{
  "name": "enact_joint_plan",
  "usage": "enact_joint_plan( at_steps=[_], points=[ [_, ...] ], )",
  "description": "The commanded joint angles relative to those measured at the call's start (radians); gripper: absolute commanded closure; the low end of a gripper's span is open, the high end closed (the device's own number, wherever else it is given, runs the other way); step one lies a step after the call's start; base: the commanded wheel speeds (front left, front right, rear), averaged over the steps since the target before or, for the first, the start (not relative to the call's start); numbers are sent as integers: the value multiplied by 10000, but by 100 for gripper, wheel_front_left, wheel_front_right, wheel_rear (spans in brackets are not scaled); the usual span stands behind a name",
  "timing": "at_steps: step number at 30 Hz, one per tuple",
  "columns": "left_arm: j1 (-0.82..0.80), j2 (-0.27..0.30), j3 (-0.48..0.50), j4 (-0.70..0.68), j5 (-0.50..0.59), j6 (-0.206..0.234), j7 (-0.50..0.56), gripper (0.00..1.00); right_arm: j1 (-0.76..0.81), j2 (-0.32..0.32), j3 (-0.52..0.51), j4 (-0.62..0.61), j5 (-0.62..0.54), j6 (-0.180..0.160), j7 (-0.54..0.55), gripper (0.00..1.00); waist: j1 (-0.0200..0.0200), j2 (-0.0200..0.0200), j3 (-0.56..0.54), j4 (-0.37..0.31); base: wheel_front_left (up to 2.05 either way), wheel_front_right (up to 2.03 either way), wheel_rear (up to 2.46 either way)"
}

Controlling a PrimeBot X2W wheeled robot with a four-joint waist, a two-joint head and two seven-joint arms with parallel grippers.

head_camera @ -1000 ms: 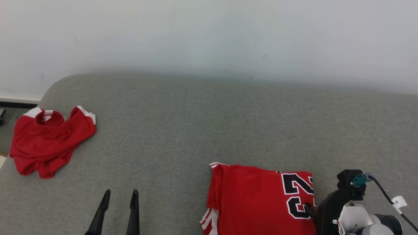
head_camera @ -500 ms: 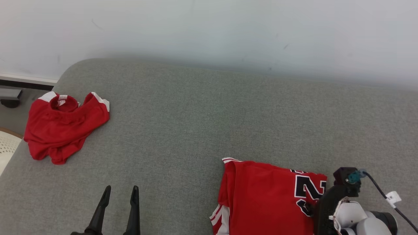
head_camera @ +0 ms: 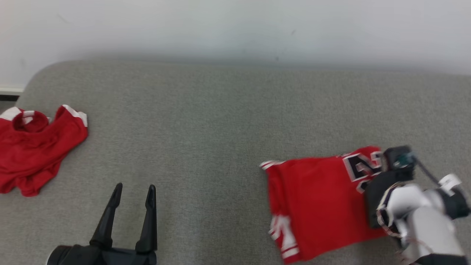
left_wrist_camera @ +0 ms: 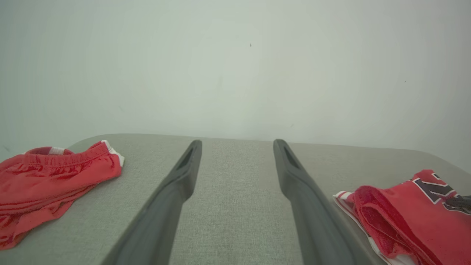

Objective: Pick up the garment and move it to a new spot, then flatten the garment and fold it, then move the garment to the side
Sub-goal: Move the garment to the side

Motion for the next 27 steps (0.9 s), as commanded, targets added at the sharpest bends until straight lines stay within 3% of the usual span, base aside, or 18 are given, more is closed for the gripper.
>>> enact_joint_plan(
  at_steps=[1, 10, 17, 27],
  points=[
    [-268, 83, -65, -240, 70, -8, -28, 0, -439, -518, -262, 69, -271, -24, -176, 100, -1, -1, 695, -522, 0, 0, 0],
    [-822, 300, -264, -1036, -93, -8, -29, 0, -1714, -2465, -1667, 916, -1569, -24, -994, 100, -1, -1, 1862, -703, 0, 0, 0],
    [-1107, 483, -518, -1147, -100, -8, -29, 0, -2570, -3433, -2505, 1937, -2485, -24, -1943, 100, -1, -1, 2551, -601, 0, 0, 0],
    [-1226, 475, -490, -1176, -89, -9, -29, 0, -2883, -3740, -3556, 2061, -3742, -24, -2979, 100, -1, -1, 2890, -631, 0, 0, 0]
  ],
)
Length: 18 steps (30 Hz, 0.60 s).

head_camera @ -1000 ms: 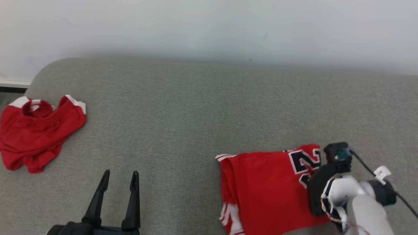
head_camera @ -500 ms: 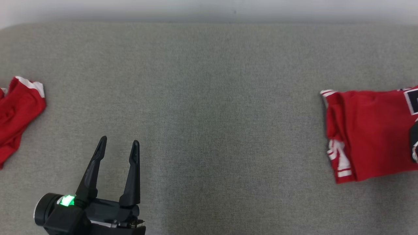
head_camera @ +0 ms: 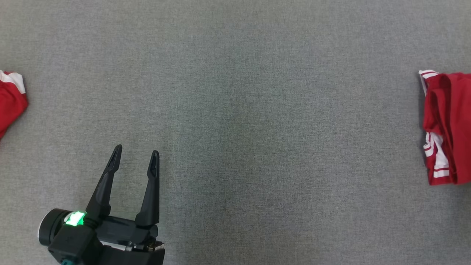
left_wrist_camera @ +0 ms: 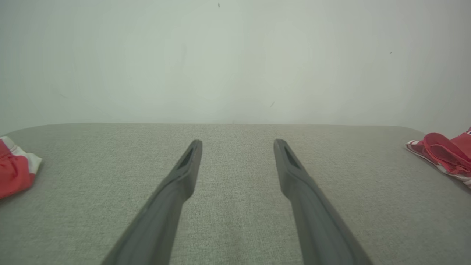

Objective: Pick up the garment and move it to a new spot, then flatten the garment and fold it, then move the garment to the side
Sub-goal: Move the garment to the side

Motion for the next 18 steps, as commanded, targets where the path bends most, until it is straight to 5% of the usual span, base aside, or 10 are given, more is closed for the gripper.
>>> enact_joint_plan(
  at_steps=[1, 6, 7, 8, 18],
  points=[
    [-85, 8, -19, -14, 22, -9, -29, 0, -78, -77, -114, -15, -200, -24, -95, 100, -1, -2, 40, -33, 0, 0, 0],
    [-243, 95, -41, 33, -10, -9, -29, 0, -183, -140, -526, 358, -296, -24, -451, 100, -1, -2, 108, -69, 0, 0, 0],
    [-265, 104, -55, 56, -20, -9, -29, 0, -204, -153, -516, 453, -317, -24, -598, 76, -1, -2, 95, -68, 0, 0, 0],
    [-272, 112, -59, 86, -32, -9, -29, 0, -235, -137, -556, 569, -286, -24, -697, 5, -1, -2, 57, -69, 0, 0, 0],
    [11, -134, 84, 366, -150, -9, -29, 0, -26, 131, -221, 1198, 592, -24, -3061, 0, -1, -2, -1174, -52, 0, 0, 0]
  ],
)
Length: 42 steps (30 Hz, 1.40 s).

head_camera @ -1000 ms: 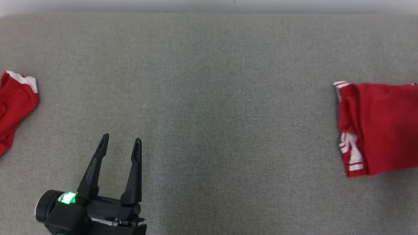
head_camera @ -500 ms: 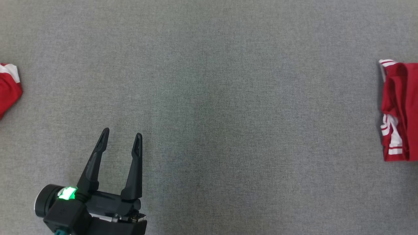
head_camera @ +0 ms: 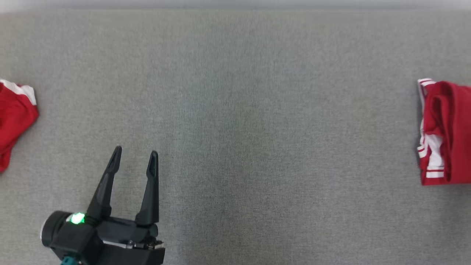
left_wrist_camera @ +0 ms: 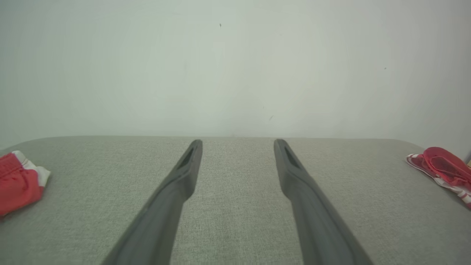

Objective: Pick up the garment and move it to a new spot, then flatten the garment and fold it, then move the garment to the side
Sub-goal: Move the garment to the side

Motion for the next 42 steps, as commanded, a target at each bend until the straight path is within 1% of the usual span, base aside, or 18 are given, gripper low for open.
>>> enact_joint_plan(
  at_steps=[1, 2, 3, 5, 8, 10, 12, 14, 18, 21, 25, 26, 27, 33, 42],
  points=[
    [191, -64, 13, 109, -63, -9, -29, 0, -89, 269, 84, 214, 325, -24, -332, 0, 0, -1, -689, 28, 0, 0, 0],
    [261, -85, -8, 199, -60, -9, -29, 0, -217, 505, 109, 310, 495, -24, -531, 0, 0, -1, -880, 40, 0, 0, 0],
    [261, -85, -8, 199, -60, -9, -29, 0, -217, 505, 109, 310, 495, -24, -531, 0, 0, -1, -880, 40, 0, 0, 0],
    [445, -89, 20, 441, -67, -8, -28, 0, -206, 978, 115, 415, 1046, -24, -939, 0, 0, -1, -1292, 59, 0, 0, 0],
    [689, -238, 221, 712, -176, 13, -29, 0, 229, 1594, 424, 198, 1595, -24, -1637, 0, 0, -1, -1910, 65, 0, 0, 0],
    [818, -267, 380, 838, -154, 17, -29, 0, 609, 2055, 643, -145, 1823, -24, -2063, 0, 0, -1, -2290, 35, 0, 0, 0],
    [1027, -315, 497, 911, -13, 72, -29, 0, 1105, 2654, 875, -552, 2151, -24, -2323, 0, 0, -1, -2605, 24, 0, 0, 0],
    [1157, -382, 604, 977, 36, 154, -29, 0, 1717, 3105, 1164, -1067, 2366, -24, -2476, 0, 0, -1, -2908, 48, 0, 0, 0],
    [1476, -510, 683, 1228, 69, 222, -29, 0, 3241, 3709, 1866, -2156, 3046, -24, -2539, 0, 0, -1, -3455, 150, 0, 0, 0],
    [1638, -547, 760, 1434, 132, 282, -29, 0, 4282, 3896, 2723, -3088, 3721, -24, -2444, 0, 0, -1, -3695, 226, 0, 0, 0],
    [1815, -588, 912, 1737, 153, 273, -29, 0, 5351, 3938, 3424, -4093, 4677, -24, -2244, 0, 0, -1, -3853, 180, 0, 0, 0],
    [1929, -591, 1041, 1844, 145, 263, -29, 0, 5699, 3954, 3823, -4308, 5006, -24, -2077, 0, 0, -1, -3924, 115, 0, 0, 0],
    [2018, -599, 1090, 1950, 144, 259, -29, 0, 5804, 3955, 3969, -4399, 4974, -24, -2028, 0, 0, -1, -3950, 72, 0, 0, 0],
    [2144, -598, 1206, 2540, 276, 176, -29, 0, 6140, 3952, 4249, -4604, 5303, -24, -1879, 0, 0, -1, -3993, -89, 0, 0, 0],
    [2044, -620, 1205, 2647, 362, 113, -29, 0, 6104, 3950, 4145, -4690, 5312, -24, -1761, 0, 0, -1, -3873, -134, 0, 0, 0]
  ],
)
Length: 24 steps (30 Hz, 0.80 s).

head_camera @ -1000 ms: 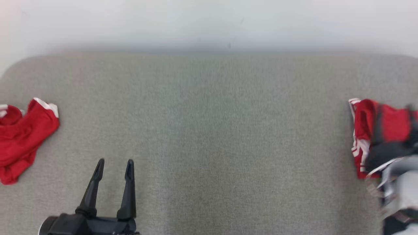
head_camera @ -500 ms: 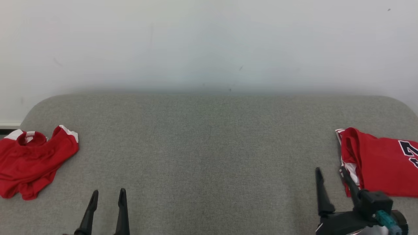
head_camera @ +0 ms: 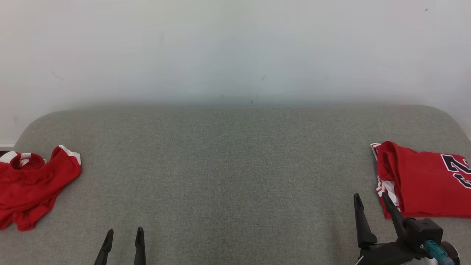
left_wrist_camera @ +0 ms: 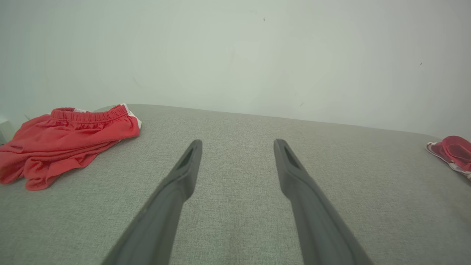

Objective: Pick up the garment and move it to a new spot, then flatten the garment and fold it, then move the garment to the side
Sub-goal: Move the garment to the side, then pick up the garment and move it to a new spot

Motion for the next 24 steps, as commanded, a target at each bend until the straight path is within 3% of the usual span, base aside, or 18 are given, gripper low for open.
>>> enact_joint_plan(
  at_steps=[1, 14, 24],
  points=[
    [-65, -26, -14, 3, 58, -45, -29, 0, 7, -6, -29, -29, 9, -24, 2, 0, 0, 1, 34, 10, 0, 0, 0],
    [-168, 55, -108, -12, 168, -117, -29, 0, 146, -4, 40, -71, 112, -24, 85, 0, 0, 1, 88, 512, 0, 0, 0],
    [-217, 180, -174, 43, 290, -153, -29, 0, 234, -3, 347, -70, 145, -24, 88, 0, 0, 1, -58, 2019, 0, 0, 0]
  ],
)
